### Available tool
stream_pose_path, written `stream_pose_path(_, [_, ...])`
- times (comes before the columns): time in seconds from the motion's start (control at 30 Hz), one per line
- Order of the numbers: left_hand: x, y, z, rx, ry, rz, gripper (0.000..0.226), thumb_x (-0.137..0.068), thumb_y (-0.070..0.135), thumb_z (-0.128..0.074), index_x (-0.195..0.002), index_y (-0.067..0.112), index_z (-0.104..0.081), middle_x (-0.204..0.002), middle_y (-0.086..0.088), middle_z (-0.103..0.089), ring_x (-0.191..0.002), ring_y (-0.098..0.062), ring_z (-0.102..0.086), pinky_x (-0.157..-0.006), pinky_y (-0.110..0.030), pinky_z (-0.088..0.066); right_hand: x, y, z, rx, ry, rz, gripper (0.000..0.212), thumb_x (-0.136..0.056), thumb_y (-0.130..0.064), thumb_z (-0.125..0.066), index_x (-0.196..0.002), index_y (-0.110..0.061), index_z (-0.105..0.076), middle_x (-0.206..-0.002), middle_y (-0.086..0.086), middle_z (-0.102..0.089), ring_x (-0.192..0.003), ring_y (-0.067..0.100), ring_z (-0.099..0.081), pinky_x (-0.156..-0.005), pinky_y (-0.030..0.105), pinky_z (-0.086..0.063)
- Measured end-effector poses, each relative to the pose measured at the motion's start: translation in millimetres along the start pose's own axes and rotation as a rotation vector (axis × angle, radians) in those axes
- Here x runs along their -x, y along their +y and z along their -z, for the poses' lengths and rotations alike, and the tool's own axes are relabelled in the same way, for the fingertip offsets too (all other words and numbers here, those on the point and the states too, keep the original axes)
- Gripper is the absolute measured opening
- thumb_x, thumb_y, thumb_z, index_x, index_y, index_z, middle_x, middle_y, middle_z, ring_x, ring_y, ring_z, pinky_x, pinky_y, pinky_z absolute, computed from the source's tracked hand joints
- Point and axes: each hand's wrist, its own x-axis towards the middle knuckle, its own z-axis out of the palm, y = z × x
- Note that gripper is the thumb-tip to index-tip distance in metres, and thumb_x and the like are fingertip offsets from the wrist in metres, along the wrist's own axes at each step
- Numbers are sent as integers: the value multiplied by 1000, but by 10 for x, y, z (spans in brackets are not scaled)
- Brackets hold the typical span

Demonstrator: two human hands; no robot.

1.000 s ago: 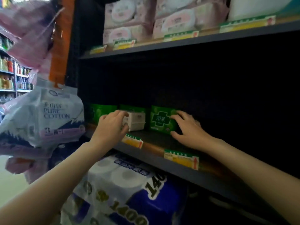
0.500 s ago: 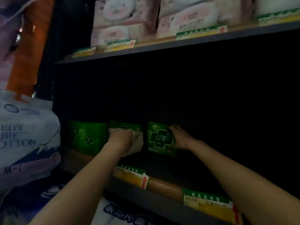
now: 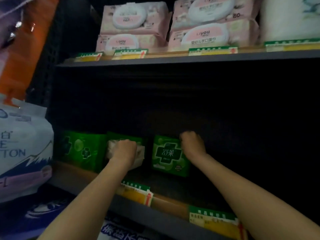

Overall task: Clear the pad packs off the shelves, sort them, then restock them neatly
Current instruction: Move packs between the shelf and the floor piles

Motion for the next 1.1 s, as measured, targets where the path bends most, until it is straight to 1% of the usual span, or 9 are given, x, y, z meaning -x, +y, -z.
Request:
stream_pose_path(0.1, [111,-6,96,9,2,9,31,-94,5,-46,-124,5,-52,-127,-10,-56,-115,-24,-55,-88,-30,-45,155,122,376,-27,114,-12,17,-91,-6,-48,-95,-8,-64,-102,10,-62,-99,27,-52,-77,31,-39])
stream_pose_path(0.2, [226,-8,226,47,33,16,31,-92,3,-45,-122,4,-53,-124,-11,-58,-114,-25,-56,-90,-32,-43,318,261,749,-67,-5,-17,12,-88,-21,-56,-99,-18,-62,-112,7,-58,-116,30,-39,-93,37,-32])
stream_pose_path(0.33, [429,77,412,-15,246,-58,23,-90,6,-45,-88,20,-63,-95,2,-68,-101,-17,-61,-111,-36,-21,457,279,862,-389,-434,-224,73,-75,-51,-70,-135,-26,-36,-145,9,-31,-133,33,-31,-107,41,-33])
stream_pose_path(0.43, [512,124,536,182,377,-211,19,-92,24,-49,-85,23,-66,-89,6,-67,-101,-13,-56,-108,-34,-22,474,221,871,-571,-665,-279,70,-77,-47,-71,-135,-22,-40,-135,4,-50,-118,22,-51,-92,31,-46])
stream_pose_path(0.57, [496,-108,574,657,82,-375,30,-92,13,-53,-120,20,-62,-121,1,-62,-116,-13,-54,-93,-22,-39,536,100,870,-345,-597,-152,77,-76,-43,-73,-139,-30,-31,-135,7,-40,-117,28,-48,-86,33,-47])
stream_pose_path(0.73, [330,-265,365,361,-351,-246,80,-89,5,-50,-149,31,-5,-155,-3,-21,-136,-25,-32,-101,-29,-36,701,136,1095,112,-319,24,85,-77,-37,-72,-143,-33,-19,-144,12,-20,-121,40,-41,-90,45,-44])
stream_pose_path(0.87, [188,-303,419,220,-369,-73,107,-67,51,-72,-149,34,-5,-150,-4,-30,-134,-31,-32,-107,-47,-35,776,273,1178,78,-402,-19,84,-76,-38,-73,-142,-34,-21,-142,10,-23,-118,38,-44,-84,42,-46])
stream_pose_path(0.97, [190,-281,511,308,-436,4,114,-62,58,-76,-150,26,-11,-150,-4,-29,-131,-30,-39,-101,-42,-43,869,345,1155,78,-405,-24,84,-76,-41,-73,-142,-34,-21,-143,10,-23,-119,36,-45,-86,42,-48])
stream_pose_path(1.1, [269,-239,485,94,-391,35,111,-61,73,-66,-148,20,-20,-150,-9,-25,-136,-31,-26,-109,-41,-31,958,391,1190,107,-330,3,85,-74,-41,-73,-141,-34,-22,-140,10,-25,-118,35,-44,-88,42,-47])
